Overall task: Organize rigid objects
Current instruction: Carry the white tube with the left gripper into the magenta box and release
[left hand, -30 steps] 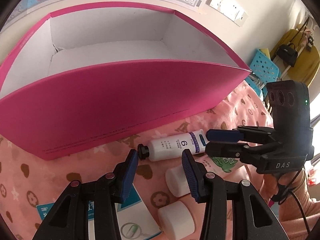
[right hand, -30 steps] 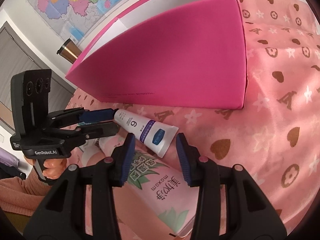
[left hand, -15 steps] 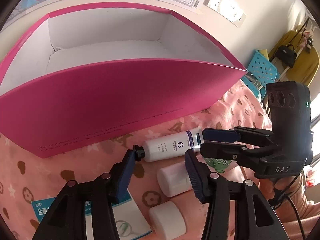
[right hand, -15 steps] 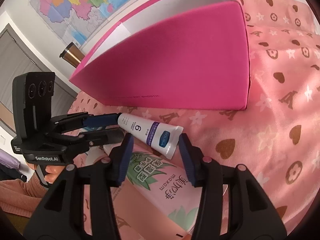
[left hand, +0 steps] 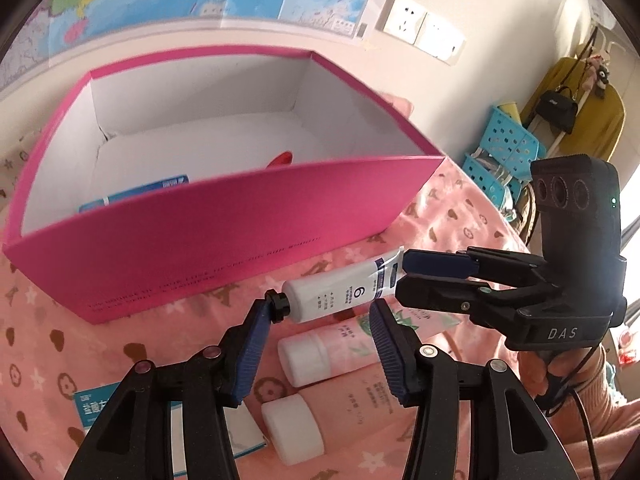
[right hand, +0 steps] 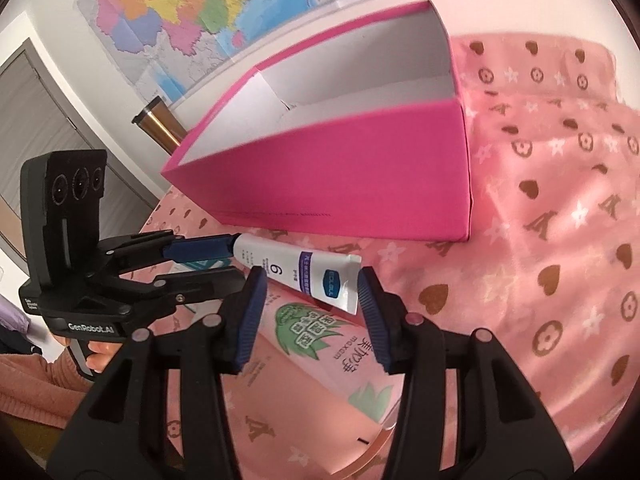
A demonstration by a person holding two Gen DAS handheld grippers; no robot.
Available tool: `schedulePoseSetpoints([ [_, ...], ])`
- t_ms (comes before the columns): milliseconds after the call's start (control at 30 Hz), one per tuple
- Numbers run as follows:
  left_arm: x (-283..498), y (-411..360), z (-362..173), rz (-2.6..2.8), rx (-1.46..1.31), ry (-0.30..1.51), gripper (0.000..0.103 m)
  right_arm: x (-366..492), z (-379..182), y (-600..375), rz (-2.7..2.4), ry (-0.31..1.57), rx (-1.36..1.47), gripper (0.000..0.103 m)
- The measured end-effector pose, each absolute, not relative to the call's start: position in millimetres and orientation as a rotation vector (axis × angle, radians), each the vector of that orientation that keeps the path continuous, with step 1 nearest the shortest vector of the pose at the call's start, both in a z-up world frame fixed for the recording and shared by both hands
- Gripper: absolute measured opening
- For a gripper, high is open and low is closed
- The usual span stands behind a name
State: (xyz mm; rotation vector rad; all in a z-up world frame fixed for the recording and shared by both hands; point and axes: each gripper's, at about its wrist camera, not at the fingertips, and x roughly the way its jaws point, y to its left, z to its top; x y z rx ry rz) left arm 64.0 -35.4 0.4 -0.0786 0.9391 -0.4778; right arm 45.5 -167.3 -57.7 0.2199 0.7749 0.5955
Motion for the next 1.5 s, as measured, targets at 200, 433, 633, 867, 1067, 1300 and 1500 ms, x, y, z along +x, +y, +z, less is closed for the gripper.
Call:
schedulePoseSetpoints([
  [200, 56, -37, 21, -0.488, -0.074, 0.885, 0.051, 36, -38, -167, 0.586, 0.728, 0.18, 0.05],
  [433, 54, -39, 44, -0.499, -0.07, 0.823, 0.051, 32, -13, -170, 0.58, 0.672, 0.151, 0.05],
  [633, 60, -43, 61, -0.492, -0.058, 0.781, 0.051, 34, 8, -172, 0.574, 0.626, 0.129, 0.05],
  [867, 71, -46, 76, -0.481, -0.043, 0.742, 0.051, 47, 29, -175, 0.568, 0.589, 0.116, 0.05],
  [1067, 84, -48, 79, -0.463, -0.04, 0.738, 0.051, 63, 37, -177, 0.563, 0.582, 0.11, 0.05],
  [1300, 101, -45, 70, -0.454, -0.066, 0.767, 0.051, 82, 34, -177, 0.551, 0.61, 0.101, 0.05],
  [1500, 114, -45, 61, -0.433, -0.074, 0.799, 0.051, 99, 24, -174, 0.539, 0.654, 0.101, 0.05],
])
